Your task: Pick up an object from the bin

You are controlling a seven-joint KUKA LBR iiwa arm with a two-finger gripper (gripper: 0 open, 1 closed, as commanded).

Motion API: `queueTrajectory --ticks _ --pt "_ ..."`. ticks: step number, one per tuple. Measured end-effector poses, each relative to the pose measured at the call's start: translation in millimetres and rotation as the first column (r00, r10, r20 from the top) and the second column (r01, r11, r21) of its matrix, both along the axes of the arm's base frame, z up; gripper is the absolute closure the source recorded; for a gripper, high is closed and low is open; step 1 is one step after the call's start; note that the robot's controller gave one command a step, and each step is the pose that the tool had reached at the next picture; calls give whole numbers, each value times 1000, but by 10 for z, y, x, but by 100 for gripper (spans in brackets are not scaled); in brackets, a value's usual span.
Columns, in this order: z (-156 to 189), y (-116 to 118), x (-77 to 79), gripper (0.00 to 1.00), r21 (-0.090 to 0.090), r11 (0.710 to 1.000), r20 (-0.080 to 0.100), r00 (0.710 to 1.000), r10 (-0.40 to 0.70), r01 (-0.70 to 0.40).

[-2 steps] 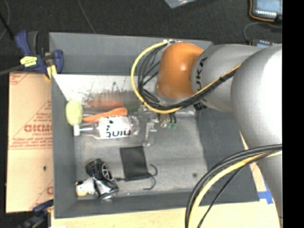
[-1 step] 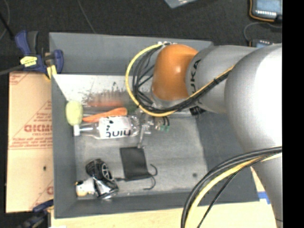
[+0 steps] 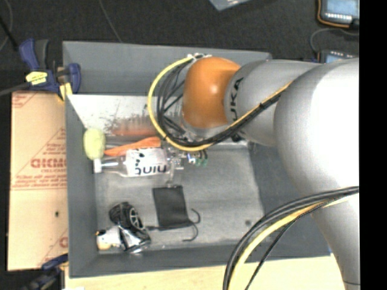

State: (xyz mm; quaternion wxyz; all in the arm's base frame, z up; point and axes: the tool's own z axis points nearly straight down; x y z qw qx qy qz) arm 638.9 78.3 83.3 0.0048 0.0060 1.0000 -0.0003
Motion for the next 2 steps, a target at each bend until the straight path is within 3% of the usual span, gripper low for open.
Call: queueTrajectory --ticks 1,2 --pt "-127 175 -253 100 1 982 -12 982 -188 188" --pt "-127 175 -253 100 1 982 -12 982 -188 188"
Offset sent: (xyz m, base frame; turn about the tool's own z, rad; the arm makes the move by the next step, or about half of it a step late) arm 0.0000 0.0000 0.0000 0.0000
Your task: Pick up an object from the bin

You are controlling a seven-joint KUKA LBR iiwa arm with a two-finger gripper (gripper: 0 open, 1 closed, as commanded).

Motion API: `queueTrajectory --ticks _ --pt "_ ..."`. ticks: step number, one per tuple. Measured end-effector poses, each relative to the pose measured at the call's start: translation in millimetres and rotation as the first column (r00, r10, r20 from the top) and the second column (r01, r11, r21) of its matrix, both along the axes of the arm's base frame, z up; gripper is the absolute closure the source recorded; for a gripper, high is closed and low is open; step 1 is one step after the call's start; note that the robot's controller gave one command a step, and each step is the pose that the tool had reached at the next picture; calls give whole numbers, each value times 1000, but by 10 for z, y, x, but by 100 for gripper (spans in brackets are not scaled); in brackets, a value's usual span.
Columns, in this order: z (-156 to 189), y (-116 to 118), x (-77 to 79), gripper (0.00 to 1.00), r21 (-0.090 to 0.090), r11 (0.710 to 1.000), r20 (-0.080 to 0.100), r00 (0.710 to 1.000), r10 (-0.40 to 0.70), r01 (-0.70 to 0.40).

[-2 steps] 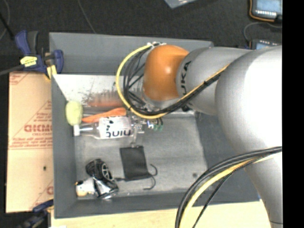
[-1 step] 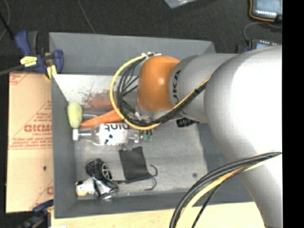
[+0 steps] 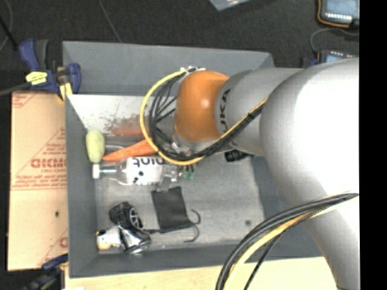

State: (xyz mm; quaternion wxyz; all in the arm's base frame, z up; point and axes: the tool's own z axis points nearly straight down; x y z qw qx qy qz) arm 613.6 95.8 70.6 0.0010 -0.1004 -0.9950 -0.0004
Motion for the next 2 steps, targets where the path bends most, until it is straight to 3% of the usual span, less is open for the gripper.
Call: queueTrajectory --ticks 1,2 --pt "11 -1 -6 100 0 1000 0 1000 0 0" --pt "462 43 -32 100 0 1000 5 1000 14 -14"
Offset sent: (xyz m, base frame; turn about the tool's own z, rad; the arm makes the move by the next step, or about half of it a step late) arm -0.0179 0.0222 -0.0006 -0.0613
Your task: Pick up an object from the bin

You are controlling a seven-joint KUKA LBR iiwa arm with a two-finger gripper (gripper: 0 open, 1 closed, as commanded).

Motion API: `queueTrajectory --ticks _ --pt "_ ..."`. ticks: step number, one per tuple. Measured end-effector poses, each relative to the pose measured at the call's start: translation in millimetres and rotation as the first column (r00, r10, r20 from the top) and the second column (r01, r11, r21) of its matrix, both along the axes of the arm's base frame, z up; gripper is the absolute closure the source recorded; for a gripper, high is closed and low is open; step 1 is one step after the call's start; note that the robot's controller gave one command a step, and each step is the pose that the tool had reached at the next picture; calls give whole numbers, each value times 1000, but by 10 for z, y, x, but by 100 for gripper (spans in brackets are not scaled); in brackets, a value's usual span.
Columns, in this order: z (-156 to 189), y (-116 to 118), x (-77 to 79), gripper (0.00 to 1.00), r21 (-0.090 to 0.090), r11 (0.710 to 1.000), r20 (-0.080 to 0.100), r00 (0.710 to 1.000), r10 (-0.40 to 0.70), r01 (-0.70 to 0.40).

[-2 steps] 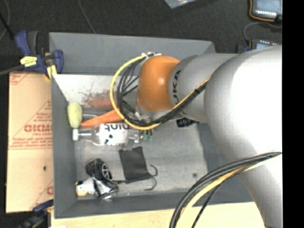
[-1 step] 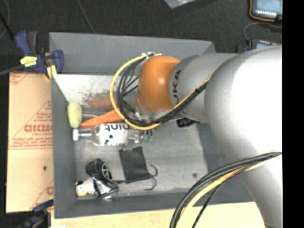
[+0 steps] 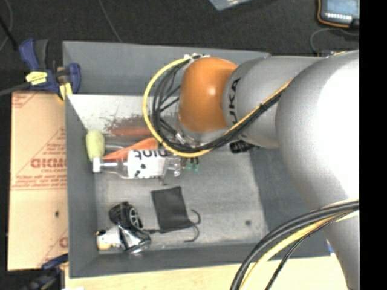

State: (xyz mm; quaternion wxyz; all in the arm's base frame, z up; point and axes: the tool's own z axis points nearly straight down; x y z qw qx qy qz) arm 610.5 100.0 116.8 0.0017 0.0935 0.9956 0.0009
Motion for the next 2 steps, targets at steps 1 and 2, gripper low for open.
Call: queueTrajectory --ticks 1,2 --pt "455 18 -55 100 -1 1000 -11 1000 10 -10" --pt "825 -102 76 100 1 1000 6 1000 9 -9"
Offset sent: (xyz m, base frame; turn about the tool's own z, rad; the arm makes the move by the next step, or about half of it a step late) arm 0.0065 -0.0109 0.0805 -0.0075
